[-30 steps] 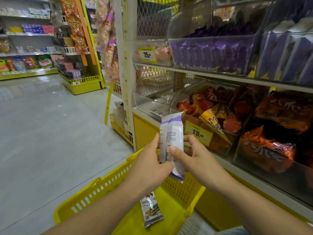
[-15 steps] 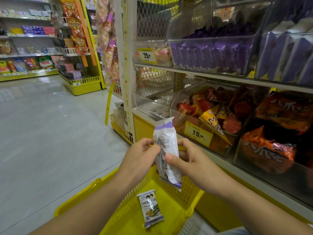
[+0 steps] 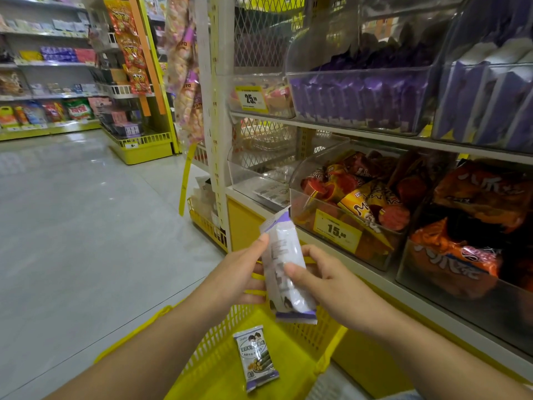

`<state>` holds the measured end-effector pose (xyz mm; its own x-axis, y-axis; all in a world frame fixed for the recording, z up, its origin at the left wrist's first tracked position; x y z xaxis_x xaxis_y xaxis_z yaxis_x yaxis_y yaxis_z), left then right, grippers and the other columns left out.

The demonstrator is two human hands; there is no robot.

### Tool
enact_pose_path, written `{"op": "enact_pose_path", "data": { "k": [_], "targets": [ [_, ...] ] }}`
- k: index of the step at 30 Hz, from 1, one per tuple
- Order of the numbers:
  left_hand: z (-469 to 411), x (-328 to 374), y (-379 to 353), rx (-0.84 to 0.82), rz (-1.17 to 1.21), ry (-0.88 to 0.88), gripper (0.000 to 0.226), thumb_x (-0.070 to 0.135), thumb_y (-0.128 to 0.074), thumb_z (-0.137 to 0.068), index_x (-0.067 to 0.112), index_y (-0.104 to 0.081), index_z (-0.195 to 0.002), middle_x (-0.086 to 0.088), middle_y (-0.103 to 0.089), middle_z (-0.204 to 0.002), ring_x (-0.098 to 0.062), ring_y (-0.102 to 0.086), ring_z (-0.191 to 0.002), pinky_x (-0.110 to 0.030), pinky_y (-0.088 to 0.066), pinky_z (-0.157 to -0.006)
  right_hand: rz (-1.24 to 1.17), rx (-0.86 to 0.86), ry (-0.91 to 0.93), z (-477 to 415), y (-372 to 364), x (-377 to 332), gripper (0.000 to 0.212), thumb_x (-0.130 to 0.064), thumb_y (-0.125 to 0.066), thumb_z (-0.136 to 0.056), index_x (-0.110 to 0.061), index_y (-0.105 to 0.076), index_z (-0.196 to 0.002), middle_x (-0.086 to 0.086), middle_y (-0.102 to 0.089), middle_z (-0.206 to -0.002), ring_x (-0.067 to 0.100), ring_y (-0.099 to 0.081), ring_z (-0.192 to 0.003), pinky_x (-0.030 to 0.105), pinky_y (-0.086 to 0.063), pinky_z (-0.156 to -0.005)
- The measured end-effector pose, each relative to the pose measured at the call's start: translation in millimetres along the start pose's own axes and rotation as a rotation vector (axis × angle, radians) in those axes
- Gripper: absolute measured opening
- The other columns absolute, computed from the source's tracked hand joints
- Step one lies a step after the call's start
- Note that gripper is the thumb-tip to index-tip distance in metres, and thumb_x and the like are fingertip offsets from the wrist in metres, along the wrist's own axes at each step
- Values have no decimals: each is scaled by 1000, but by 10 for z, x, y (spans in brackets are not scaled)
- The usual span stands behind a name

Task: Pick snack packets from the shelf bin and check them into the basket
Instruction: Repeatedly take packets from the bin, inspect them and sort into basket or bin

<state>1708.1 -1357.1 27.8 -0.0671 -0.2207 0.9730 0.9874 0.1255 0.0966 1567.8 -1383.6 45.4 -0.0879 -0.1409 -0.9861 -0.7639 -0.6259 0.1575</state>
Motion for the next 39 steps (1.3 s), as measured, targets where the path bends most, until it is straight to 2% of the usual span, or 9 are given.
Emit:
{"op": "enact_pose_path", "data": {
  "k": [7, 10, 14, 19, 22, 25, 28, 35, 39],
  "targets": [
    [-7, 120, -166, -59, 146, -197, 48, 15, -60, -94, 54, -44, -117, 11, -73, -110, -13, -72, -96, -27, -59, -70, -307, 168, -20, -67, 153, -71, 25, -18, -42, -101, -19, -60, -118, 2, -74, -104, 16, -71, -92, 27, -57, -69],
    [27, 279, -86, 127, 75, -348, 59, 10, -73, -83, 39, -44, -127, 8, -71, -112, -8, -71, -96, -26, -58, -74, -14, 394, 118, 38, 324, -271, 42, -5, -55, -94, -41, -50, -115, -16, -62, -110, -4, -65, -88, 17, -54, -65],
    [190, 503, -194, 161, 55, -428, 49, 14, -74, -82, 31, -53, -123, 9, -72, -111, -8, -70, -96, -27, -58, -78, 369, 285, 240, 264, 255, -576, 65, -12, -70, -84, -34, -41, -138, -13, -30, -146, -11, -35, -129, 25, -43, -104],
    [581, 876, -719, -241, 183, -500, 62, 16, -63, -84, 29, -43, -141, 9, -66, -127, -15, -63, -115, -30, -54, -86, 551, 245, 313, 607, 376, -873, 91, -33, -76, -78, -35, -20, -149, -12, 5, -160, -8, 10, -143, 36, -27, -117],
    [826, 1179, -982, -368, 138, -590, 73, 34, -63, -81, 31, -34, -148, 14, -53, -142, -9, -54, -127, -35, -49, -100, 482, 315, 388, 888, 596, -1204, 82, -39, -67, -80, -42, -17, -145, -22, -24, -153, -8, -20, -140, 32, -33, -114],
    [988, 1578, -1197, -357, 35, -728, 60, 40, -59, -82, 49, -37, -137, 25, -48, -143, 5, -43, -132, -30, -37, -113, 623, 456, 419, 1210, 894, -1648, 83, -61, -51, -79, -54, -2, -146, -50, -50, -109, -22, -50, -103, 12, -47, -86],
    [1064, 1950, -1486, -357, -34, -805, 59, 46, -54, -84, 61, -29, -135, 25, -31, -152, 3, -28, -141, -39, -26, -119, 782, 571, 508, 1510, 1163, -2126, 72, -64, -48, -84, -62, -5, -141, -11, -72, -95, 4, -62, -92, 29, -50, -76],
    [1077, 2631, -2260, -568, 53, -901, 43, 47, -46, -87, 64, -32, -125, 17, -31, -155, -5, -29, -143, -41, -25, -119, 762, 434, 470, 1853, 1708, -2655, 59, -58, -61, -78, -60, -34, -131, 11, -69, -102, 28, -67, -90, 50, -54, -83],
    [861, 2918, -2635, -582, 20, -921, 39, 46, -45, -86, 57, -43, -124, 16, -45, -146, -4, -39, -137, -39, -31, -117, 848, 512, 511, 1901, 2124, -2854, 32, -44, -64, -83, -48, -50, -112, -24, -64, -103, 0, -66, -87, 22, -55, -73]
  ]
}}
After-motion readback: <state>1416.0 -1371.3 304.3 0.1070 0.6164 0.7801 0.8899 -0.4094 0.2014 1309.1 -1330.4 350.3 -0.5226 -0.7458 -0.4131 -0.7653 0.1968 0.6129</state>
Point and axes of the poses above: each hand's wrist, its own z-axis away from the middle knuckle, its own y-axis out of the back of the hand, x = y × z, the point moved 6 cm from there along -z, towards the middle knuckle
